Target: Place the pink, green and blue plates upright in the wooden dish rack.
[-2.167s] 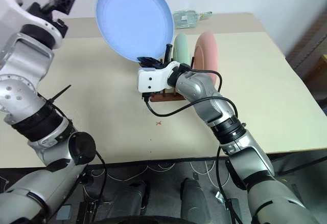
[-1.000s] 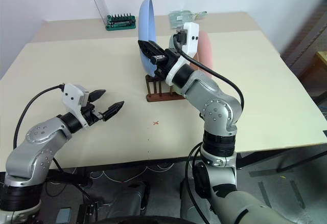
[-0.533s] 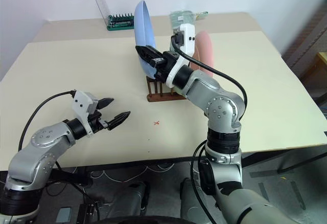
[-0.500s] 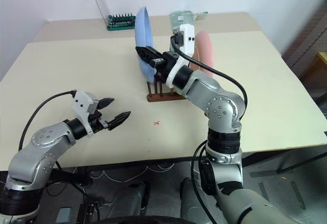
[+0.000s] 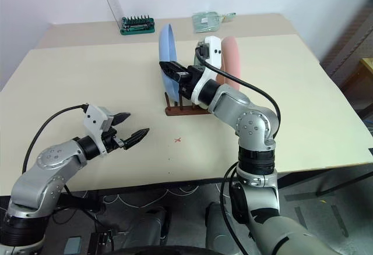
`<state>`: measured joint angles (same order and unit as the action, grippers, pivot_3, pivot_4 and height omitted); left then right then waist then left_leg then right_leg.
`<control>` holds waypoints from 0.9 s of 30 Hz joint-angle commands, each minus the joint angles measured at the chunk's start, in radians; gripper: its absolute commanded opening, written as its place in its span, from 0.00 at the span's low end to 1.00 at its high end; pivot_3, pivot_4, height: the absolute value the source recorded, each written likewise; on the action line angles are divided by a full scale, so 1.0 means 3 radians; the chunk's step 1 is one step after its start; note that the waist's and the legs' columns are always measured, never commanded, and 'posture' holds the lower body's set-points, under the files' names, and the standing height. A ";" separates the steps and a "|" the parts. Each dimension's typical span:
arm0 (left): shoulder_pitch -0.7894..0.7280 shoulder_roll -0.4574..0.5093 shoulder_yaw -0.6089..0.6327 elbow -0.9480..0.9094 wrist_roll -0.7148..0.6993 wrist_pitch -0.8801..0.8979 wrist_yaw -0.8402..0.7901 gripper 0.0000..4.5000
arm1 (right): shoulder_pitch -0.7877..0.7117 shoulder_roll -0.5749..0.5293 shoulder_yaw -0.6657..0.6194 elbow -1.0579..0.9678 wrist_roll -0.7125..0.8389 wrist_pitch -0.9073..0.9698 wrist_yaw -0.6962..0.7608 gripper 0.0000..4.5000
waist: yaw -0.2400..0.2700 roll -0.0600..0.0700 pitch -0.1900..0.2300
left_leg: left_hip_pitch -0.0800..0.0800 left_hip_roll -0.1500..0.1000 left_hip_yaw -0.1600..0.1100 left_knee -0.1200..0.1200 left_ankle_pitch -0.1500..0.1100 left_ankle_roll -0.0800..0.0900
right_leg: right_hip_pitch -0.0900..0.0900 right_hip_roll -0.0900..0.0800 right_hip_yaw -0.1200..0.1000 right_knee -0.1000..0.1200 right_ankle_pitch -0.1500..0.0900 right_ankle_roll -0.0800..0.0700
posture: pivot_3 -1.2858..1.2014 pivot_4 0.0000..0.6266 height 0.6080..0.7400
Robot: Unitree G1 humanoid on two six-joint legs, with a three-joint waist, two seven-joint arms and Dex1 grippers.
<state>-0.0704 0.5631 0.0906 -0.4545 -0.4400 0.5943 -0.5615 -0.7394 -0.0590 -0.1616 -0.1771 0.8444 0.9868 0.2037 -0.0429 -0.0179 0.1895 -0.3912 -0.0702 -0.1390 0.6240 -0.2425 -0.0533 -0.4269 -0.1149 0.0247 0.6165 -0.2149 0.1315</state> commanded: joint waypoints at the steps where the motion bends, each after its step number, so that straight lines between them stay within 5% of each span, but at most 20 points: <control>1: 0.0014 -0.0007 -0.0007 -0.0072 0.0031 -0.0103 -0.0018 1.00 | -0.0073 0.0014 -0.0015 -0.0055 0.0032 -0.0081 -0.0013 0.41 | 0.0000 0.0001 0.0000 | 0.0000 0.0000 0.0000 0.0000 0.0000 0.0000 | 0.0000 0.0000 0.0000 0.0000 0.0000 0.0000 | 0.52 0.24 1.00; 6: 0.0018 -0.0020 -0.0018 -0.0045 0.0053 -0.0126 -0.0036 1.00 | -0.0095 -0.0101 0.0107 -0.0170 -0.0091 -0.0200 0.0087 0.97 | 0.0000 0.0001 0.0000 | 0.0000 0.0000 0.0000 -0.0001 0.0000 0.0000 | 0.0000 0.0000 0.0000 -0.0002 0.0000 0.0000 | 0.52 0.24 1.00; 13: -0.0008 -0.0041 -0.0049 -0.0030 0.0065 -0.0117 -0.0044 1.00 | -0.0176 -0.0628 0.0366 -0.0445 -0.0476 -0.0441 0.0379 0.97 | 0.0007 0.0001 0.0001 | 0.0000 0.0000 0.0001 -0.0001 0.0000 0.0000 | 0.0000 0.0000 0.0000 -0.0003 0.0000 0.0000 | 0.52 0.24 1.00; 19: -0.0012 -0.0048 -0.0090 -0.0102 0.0018 -0.0073 -0.0047 1.00 | -0.0113 -0.1106 0.0173 -0.0733 -0.0411 -0.0483 0.0669 0.97 | 0.0005 0.0001 0.0001 | -0.0001 0.0000 0.0001 -0.0002 0.0000 0.0001 | 0.0001 0.0000 0.0000 -0.0004 0.0000 0.0001 | 0.52 0.24 1.00; 23: -0.0080 -0.0052 -0.0254 -0.0175 -0.0060 -0.0050 -0.0200 1.00 | 0.0480 -0.2053 -0.0053 -0.1169 -0.0412 -0.0514 0.1324 0.57 | 0.0115 0.0001 0.0001 | -0.0007 -0.0003 0.0001 0.0006 -0.0008 0.0014 | 0.0008 -0.0005 -0.0004 -0.0016 -0.0004 0.0006 | 0.52 0.24 1.00; 27: -0.0164 -0.0099 -0.0377 -0.0125 -0.0055 -0.0070 -0.0267 1.00 | 0.0826 -0.2454 -0.0105 -0.1237 -0.0508 -0.0618 0.1554 0.11 | 0.0093 0.0002 0.0002 | -0.0005 -0.0003 0.0015 0.0017 -0.0013 0.0023 | 0.0013 -0.0010 0.0001 -0.0018 -0.0006 0.0008 | 0.52 0.24 1.00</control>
<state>-0.1098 0.5357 -0.0213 -0.4717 -0.4471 0.5836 -0.6311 -0.4903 -0.7726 -0.1692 -0.5068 0.7051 0.8327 0.6393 -0.0150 -0.0173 0.1900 -0.3922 -0.0705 -0.1341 0.6291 -0.2465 -0.0465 -0.4229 -0.1176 0.0251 0.6115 -0.2172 0.1333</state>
